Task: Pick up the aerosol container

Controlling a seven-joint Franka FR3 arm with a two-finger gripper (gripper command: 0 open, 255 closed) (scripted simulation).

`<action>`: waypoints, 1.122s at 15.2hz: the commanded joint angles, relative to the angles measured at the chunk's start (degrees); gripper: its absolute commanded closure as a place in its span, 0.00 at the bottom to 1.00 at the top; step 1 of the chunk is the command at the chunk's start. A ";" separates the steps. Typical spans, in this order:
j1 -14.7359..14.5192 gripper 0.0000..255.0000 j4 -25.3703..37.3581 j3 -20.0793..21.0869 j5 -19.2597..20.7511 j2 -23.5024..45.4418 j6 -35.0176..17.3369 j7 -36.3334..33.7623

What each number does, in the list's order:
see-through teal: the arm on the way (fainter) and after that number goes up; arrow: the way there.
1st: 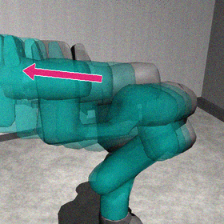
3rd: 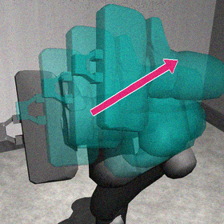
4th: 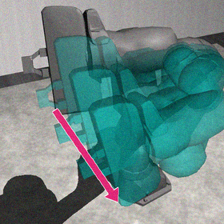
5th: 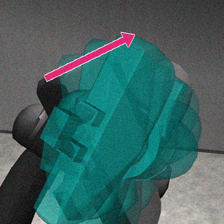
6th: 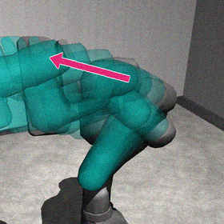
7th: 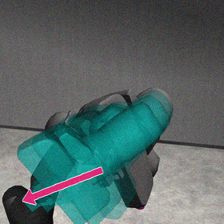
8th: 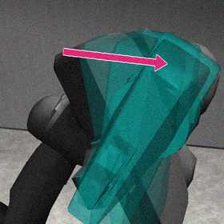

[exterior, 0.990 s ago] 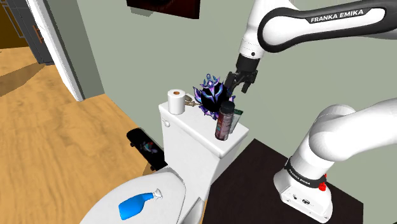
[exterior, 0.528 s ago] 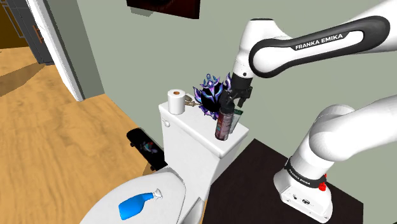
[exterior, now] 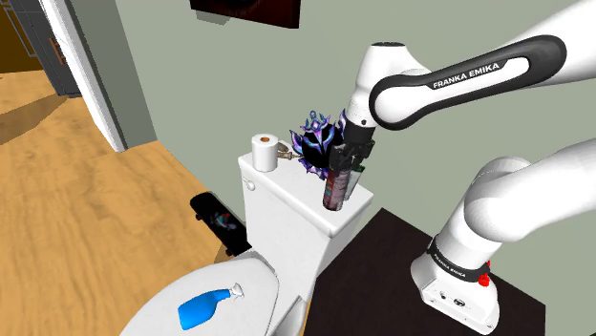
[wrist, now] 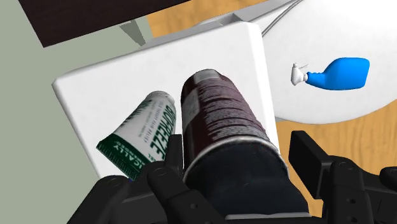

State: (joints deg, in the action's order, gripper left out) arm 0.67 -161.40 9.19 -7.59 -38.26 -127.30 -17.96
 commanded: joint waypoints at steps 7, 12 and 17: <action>-0.01 1.00 -0.13 0.02 -0.02 0.04 -0.06 -0.01; 0.05 1.00 1.97 -0.28 0.27 -1.68 3.75 -0.11; 0.20 1.00 4.93 -0.68 0.65 -3.34 8.36 -0.19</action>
State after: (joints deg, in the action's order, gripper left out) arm 0.88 -157.07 8.52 -6.98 -41.33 -119.79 -18.08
